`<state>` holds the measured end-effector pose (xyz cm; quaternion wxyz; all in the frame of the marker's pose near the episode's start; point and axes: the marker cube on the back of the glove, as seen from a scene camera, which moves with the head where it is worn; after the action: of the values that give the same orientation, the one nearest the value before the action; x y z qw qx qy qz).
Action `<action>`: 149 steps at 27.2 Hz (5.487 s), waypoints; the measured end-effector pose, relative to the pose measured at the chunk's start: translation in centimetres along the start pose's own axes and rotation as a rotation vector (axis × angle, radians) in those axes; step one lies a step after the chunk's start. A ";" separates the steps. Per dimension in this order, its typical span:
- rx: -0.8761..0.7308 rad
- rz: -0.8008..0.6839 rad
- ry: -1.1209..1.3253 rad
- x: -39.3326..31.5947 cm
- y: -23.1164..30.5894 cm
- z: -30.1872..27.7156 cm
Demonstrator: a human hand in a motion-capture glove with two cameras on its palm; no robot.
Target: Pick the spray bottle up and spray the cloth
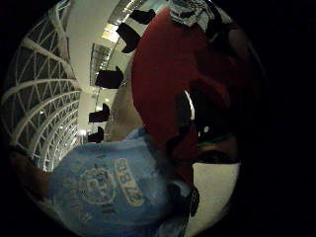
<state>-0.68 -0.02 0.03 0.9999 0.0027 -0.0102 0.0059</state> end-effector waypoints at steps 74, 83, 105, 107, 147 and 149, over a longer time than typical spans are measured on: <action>0.561 0.278 -0.630 14.5 -16.1 -8.3; 0.254 0.128 -0.663 13.2 -17.0 -10.1; -0.113 0.219 -0.951 9.2 -23.1 -7.9; -0.134 0.239 -0.972 9.2 -23.3 -7.8; -0.273 0.429 -0.931 10.0 -23.3 -7.9; -0.277 0.427 -0.933 10.0 -23.3 -8.0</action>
<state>9.71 -23.12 -7.85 0.8566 -0.1291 -0.4549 0.2063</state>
